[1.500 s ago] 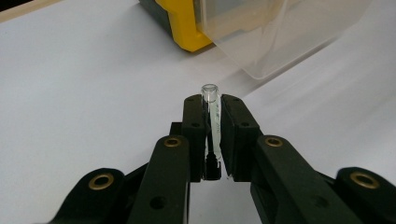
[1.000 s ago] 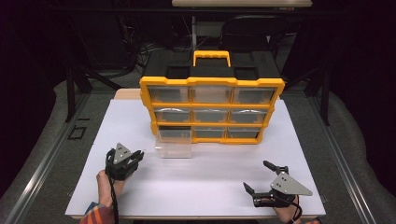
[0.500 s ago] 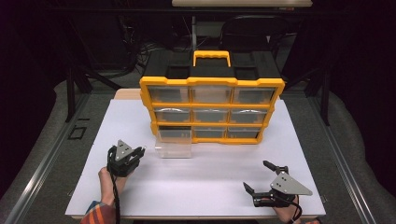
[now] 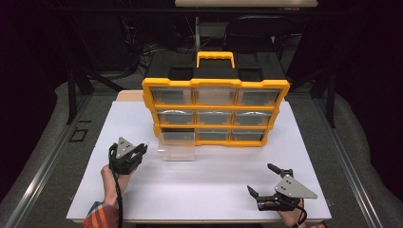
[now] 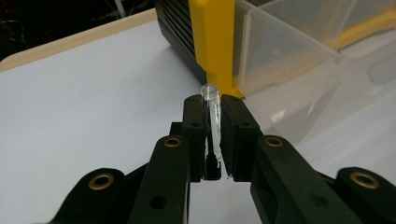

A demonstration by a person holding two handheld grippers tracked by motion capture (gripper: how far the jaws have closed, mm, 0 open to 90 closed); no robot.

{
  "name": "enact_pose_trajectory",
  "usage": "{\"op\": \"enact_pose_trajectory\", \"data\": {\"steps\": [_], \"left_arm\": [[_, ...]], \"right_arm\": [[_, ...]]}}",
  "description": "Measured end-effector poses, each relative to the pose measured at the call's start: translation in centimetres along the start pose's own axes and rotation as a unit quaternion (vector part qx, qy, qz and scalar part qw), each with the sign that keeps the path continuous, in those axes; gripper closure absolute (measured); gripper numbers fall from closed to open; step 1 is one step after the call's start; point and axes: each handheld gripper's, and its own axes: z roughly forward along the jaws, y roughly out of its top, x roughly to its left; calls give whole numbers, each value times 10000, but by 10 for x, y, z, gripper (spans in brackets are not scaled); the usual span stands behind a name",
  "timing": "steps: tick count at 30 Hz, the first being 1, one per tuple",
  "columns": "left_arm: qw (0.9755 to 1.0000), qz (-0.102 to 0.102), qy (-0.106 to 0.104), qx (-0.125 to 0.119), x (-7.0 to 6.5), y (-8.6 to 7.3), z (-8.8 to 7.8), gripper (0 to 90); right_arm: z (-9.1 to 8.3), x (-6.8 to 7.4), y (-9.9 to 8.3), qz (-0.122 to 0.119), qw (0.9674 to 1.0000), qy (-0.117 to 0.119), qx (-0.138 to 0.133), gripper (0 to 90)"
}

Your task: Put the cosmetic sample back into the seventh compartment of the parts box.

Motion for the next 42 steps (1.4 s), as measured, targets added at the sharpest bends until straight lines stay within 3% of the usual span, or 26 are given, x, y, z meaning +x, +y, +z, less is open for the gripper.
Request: {"op": "enact_pose_trajectory", "data": {"steps": [19, 42], "left_arm": [[9992, 50, -8, -389, 0, 27, -2, 805], [9975, 296, -136, -625, -12, 48, -7, 805]], "right_arm": [[-3, 0, -1, -3, 10000, -57, 21, 16], [-1, 1, -2, 29, 9999, -53, 80, 16]]}}
